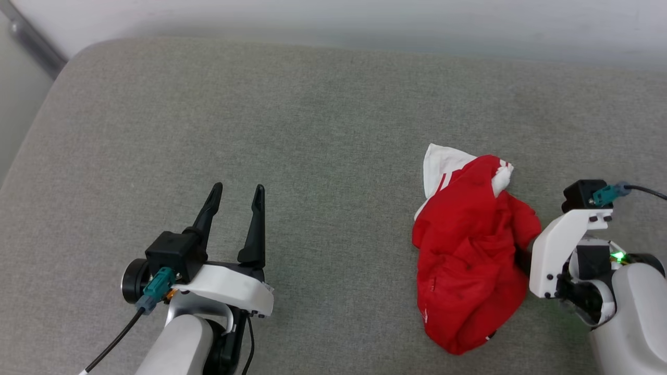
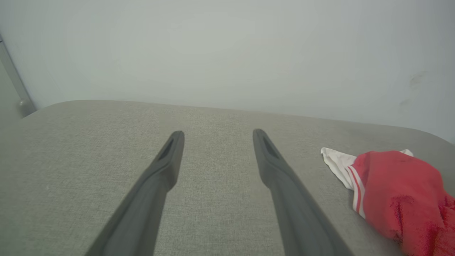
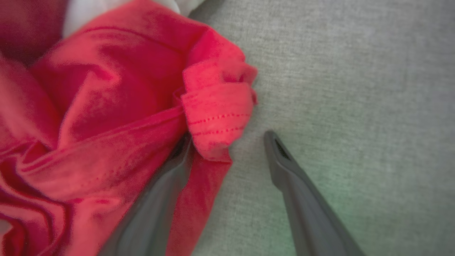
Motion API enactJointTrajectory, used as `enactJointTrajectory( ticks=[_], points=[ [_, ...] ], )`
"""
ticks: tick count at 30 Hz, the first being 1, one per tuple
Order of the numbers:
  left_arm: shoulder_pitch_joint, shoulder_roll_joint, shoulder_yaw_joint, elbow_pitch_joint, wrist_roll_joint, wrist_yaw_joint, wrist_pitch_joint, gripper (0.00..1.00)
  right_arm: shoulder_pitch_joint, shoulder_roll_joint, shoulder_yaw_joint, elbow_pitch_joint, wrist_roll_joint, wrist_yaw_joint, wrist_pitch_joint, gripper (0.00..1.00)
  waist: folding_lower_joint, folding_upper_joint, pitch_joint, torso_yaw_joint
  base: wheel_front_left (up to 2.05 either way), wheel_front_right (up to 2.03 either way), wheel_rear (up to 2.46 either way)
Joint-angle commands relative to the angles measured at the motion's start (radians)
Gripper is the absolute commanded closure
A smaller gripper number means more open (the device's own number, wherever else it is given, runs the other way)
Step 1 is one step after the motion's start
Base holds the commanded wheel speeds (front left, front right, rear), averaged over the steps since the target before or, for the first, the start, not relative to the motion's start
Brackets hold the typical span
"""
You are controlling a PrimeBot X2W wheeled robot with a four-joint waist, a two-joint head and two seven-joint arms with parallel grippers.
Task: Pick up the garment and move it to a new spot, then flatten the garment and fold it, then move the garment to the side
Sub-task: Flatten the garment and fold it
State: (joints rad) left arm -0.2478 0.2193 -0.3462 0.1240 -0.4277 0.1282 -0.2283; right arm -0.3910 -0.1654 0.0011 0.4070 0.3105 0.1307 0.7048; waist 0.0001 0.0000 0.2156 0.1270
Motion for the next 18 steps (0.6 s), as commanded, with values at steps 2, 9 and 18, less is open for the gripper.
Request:
enactJointTrajectory(
  ticks=[2,9,18],
  points=[
    [-0.012,-0.001,0.001,0.013,-0.004,-0.005,-0.007,0.0,-0.008,-0.002,0.013,0.053,0.007,0.0,0.011,0.0,-0.0001,0.0,0.018,0.018,0.0,0.0,0.0],
    [-0.011,0.0,0.005,0.053,-0.01,-0.008,-0.015,0.0,-0.031,-0.015,0.066,0.1,0.049,0.0,-0.022,1.0,-0.0001,0.0,0.009,0.001,0.0,0.0,0.0],
    [0.025,0.018,0.009,0.06,-0.014,0.006,-0.005,0.0,-0.02,-0.081,-0.006,-0.183,-0.027,0.0,-0.181,1.0,-0.0001,0.0,-0.056,-0.078,0.0,0.0,0.0]
  ],
)
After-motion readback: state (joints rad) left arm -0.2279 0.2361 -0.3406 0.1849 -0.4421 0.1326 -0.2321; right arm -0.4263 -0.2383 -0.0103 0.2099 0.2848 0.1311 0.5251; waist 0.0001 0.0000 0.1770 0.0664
